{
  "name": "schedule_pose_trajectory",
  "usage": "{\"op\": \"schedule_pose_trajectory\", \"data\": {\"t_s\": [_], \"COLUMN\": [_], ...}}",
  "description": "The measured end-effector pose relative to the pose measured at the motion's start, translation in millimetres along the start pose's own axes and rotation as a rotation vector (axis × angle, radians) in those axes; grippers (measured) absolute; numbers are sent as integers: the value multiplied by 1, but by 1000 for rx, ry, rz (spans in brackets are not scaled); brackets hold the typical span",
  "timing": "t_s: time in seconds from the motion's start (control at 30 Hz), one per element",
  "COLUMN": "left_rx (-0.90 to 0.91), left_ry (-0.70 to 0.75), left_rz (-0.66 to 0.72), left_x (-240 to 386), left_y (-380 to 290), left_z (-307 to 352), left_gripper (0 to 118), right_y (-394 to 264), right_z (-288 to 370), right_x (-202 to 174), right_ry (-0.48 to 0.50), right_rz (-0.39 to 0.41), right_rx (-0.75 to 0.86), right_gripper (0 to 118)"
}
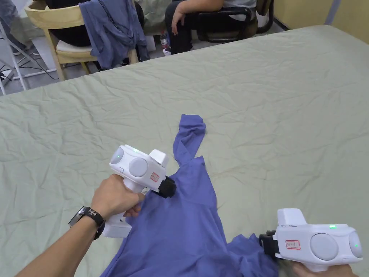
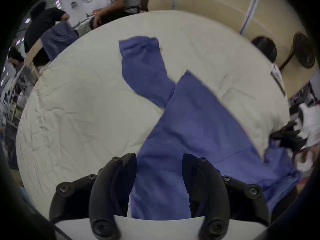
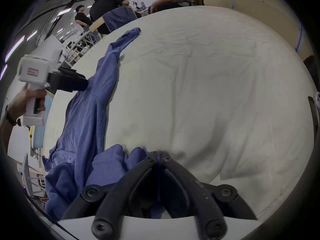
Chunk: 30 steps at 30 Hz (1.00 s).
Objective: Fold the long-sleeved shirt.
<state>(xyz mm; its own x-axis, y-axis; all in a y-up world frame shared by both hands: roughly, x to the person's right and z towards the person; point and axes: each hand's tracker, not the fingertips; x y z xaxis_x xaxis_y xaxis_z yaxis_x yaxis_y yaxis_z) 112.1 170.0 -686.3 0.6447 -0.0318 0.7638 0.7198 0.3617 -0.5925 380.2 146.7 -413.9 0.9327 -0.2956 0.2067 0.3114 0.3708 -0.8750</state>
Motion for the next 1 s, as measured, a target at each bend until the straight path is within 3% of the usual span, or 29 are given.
{"op": "schedule_pose_trajectory", "data": {"t_s": [0.13, 0.27, 0.3, 0.33, 0.37, 0.4, 0.43, 0.47, 0.63, 0.7, 0.77, 1.0], "left_rx": [48, 46, 41, 43, 56, 93, 111, 112, 146, 226, 285, 531], "left_ry": [-64, -51, -23, -2, 3, -9, -4, 38, -42, 10, 28, 165], "left_rz": [91, 72, 55, 44, 30, -21, -39, -4, 138, 98, 150, 185], "left_x": [-13, -11, -6, -1, 5, 10, 16, 19, 15, 14, 4, -16], "left_y": [-12, -13, -12, -12, -14, -18, -20, -23, -48, -59, -68, -107], "left_z": [-19, -18, -18, -16, -14, -10, -9, -7, 24, 57, 101, 270], "left_gripper": [62, 58, 52, 31, 31, 21, 1, 1, 1, 1, 1, 1], "right_y": [1, 3, 3, 3, 3, 3, 3, 3, -2, -1, 4, 25], "right_z": [-2, -4, -5, -5, -4, -4, -4, -5, 16, 37, 60, 158], "right_x": [1, 2, 1, 0, -2, -3, -4, -5, -13, -17, -22, -59], "right_ry": [8, 11, 7, 2, -4, -9, -15, -21, -59, -51, -26, -34], "right_rz": [8, 4, 7, 11, 15, 19, 25, 27, 34, 31, 33, 139], "right_rx": [-5, -6, -5, -4, -3, -4, -5, -4, 97, 155, 210, 422], "right_gripper": [3, 3, 3, 3, 3, 3, 3, 3, 3, 3, 3, 3]}}
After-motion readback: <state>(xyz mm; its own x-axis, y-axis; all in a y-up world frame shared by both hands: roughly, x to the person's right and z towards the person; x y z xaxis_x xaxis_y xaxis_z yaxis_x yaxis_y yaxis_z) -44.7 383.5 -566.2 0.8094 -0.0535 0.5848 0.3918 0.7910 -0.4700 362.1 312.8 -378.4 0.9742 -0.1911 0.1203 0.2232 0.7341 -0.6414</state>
